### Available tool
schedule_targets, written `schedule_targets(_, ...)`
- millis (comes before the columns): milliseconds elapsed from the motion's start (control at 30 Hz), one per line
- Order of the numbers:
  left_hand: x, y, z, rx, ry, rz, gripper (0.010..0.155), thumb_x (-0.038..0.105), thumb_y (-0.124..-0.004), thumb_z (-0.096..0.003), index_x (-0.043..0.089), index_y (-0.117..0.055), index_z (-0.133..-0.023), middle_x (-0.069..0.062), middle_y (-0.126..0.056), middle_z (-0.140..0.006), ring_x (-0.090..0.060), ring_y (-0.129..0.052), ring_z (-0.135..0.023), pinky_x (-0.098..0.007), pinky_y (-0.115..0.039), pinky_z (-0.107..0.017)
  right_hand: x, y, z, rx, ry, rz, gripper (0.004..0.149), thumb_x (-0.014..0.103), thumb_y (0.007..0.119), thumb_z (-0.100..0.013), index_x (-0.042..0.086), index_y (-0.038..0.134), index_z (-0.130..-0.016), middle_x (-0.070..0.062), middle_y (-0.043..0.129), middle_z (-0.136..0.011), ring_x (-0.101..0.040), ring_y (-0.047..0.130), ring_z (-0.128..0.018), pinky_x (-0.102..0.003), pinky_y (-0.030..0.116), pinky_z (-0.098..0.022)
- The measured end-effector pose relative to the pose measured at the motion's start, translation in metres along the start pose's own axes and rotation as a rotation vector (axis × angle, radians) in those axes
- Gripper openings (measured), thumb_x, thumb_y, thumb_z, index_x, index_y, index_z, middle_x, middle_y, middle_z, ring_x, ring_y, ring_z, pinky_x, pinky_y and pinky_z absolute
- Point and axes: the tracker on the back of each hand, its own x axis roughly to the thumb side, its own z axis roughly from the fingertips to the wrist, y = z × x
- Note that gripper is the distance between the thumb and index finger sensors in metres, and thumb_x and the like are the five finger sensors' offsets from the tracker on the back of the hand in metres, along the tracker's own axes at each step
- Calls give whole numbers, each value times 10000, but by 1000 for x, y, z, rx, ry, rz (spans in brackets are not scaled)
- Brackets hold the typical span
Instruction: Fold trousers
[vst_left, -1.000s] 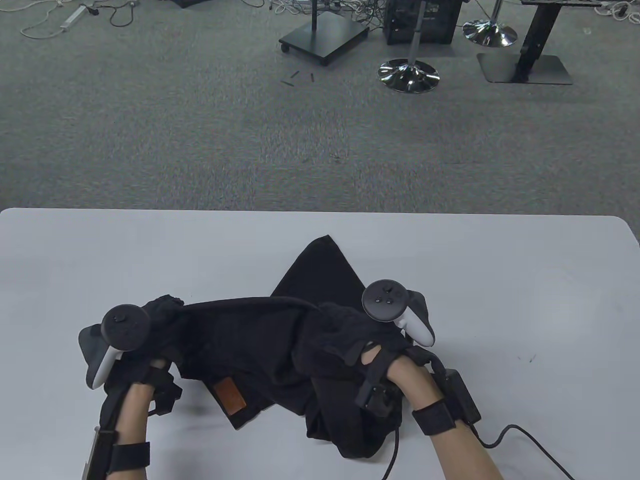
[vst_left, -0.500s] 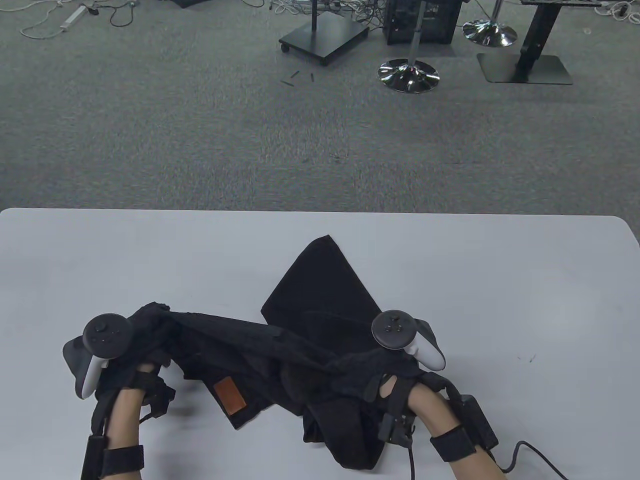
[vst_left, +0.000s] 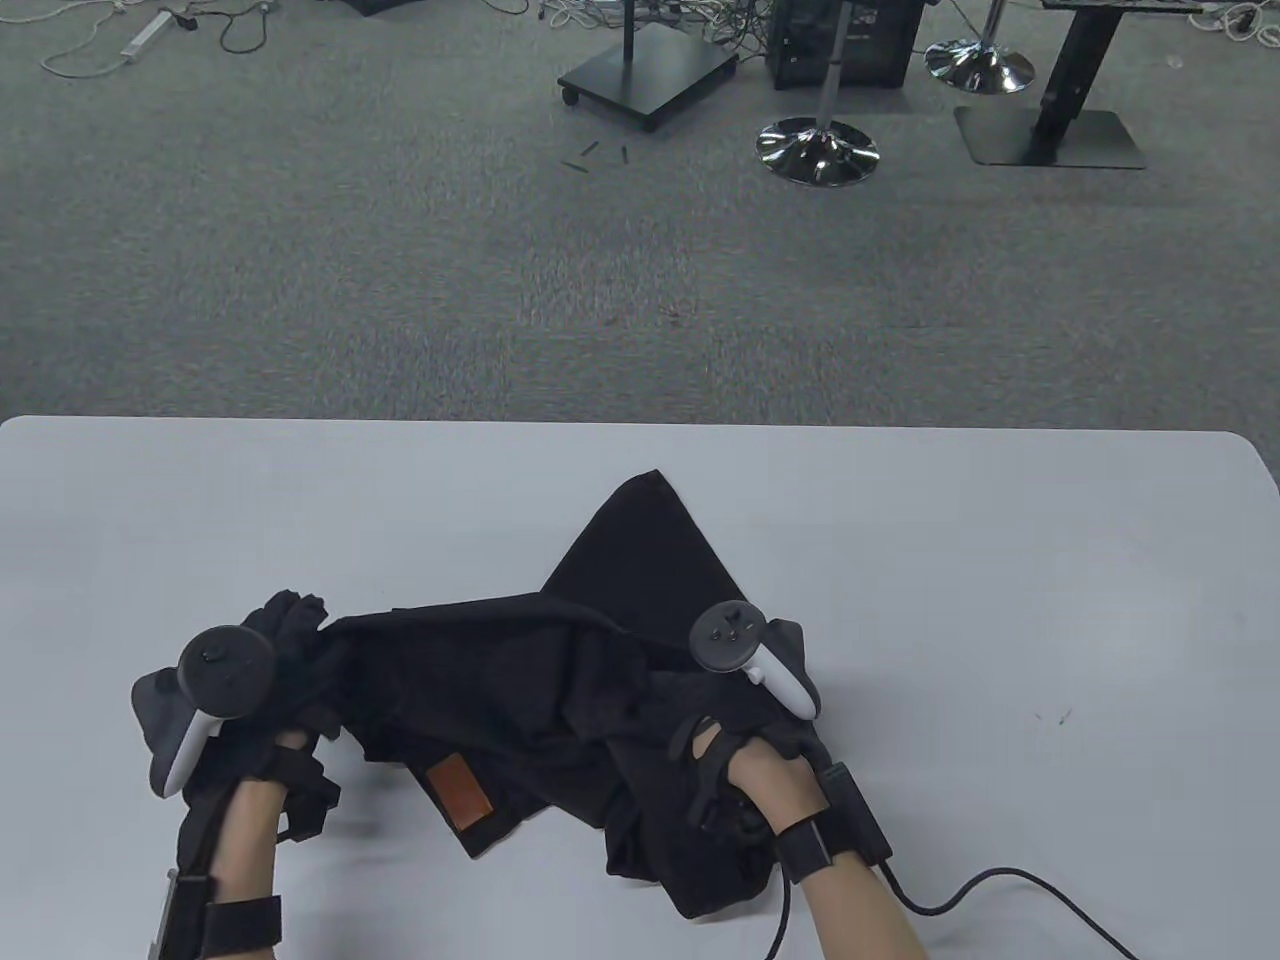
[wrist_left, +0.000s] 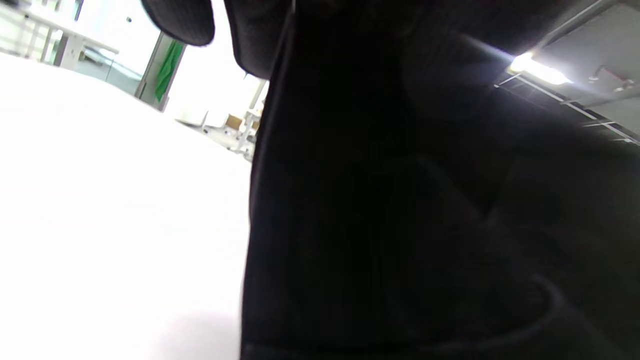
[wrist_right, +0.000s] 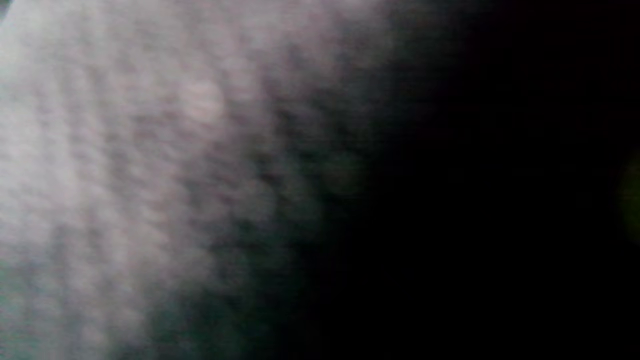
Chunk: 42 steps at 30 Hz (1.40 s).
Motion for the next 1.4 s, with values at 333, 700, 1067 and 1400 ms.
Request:
schedule_targets(333,43,-17,22,-152,-113,-55,673,570,-785,-543,289,-599,-1126,54,-533,-1205,-328,-530,-1177,-632,-468,-817,30,23,26,52,-20,209,490,452,749,-504,200,771,-924,-139,901,-886,-374,896,-811,-546,763,-580)
schedule_targets(700,38,-60,16,-271,-68,25,676,615,-700,-554,298,-568,-1136,63,-499,-1215,-335,-470,-1189,-627,-468,-817,68,-15,86,104,-426,-89,476,449,758,-502,224,789,-921,-119,867,-936,-384,854,-854,-572,709,-617)
schedule_targets(1067,27,-62,22,-224,-91,99,691,628,-681,-550,318,-521,-1146,80,-451,-1223,-319,-458,-1194,-622,-467,-819,75,-142,77,-271,-375,-577,437,417,775,-508,208,816,-889,-108,907,-882,-369,881,-809,-571,700,-614)
schedule_targets(1400,46,-95,27,-369,-151,-8,698,626,-697,-545,324,-522,-1149,84,-447,-1226,-326,-461,-1192,-630,-465,-814,-21,-98,1,-260,83,-553,562,479,716,-509,223,626,-1001,-120,722,-1019,-407,753,-905,-607,605,-672)
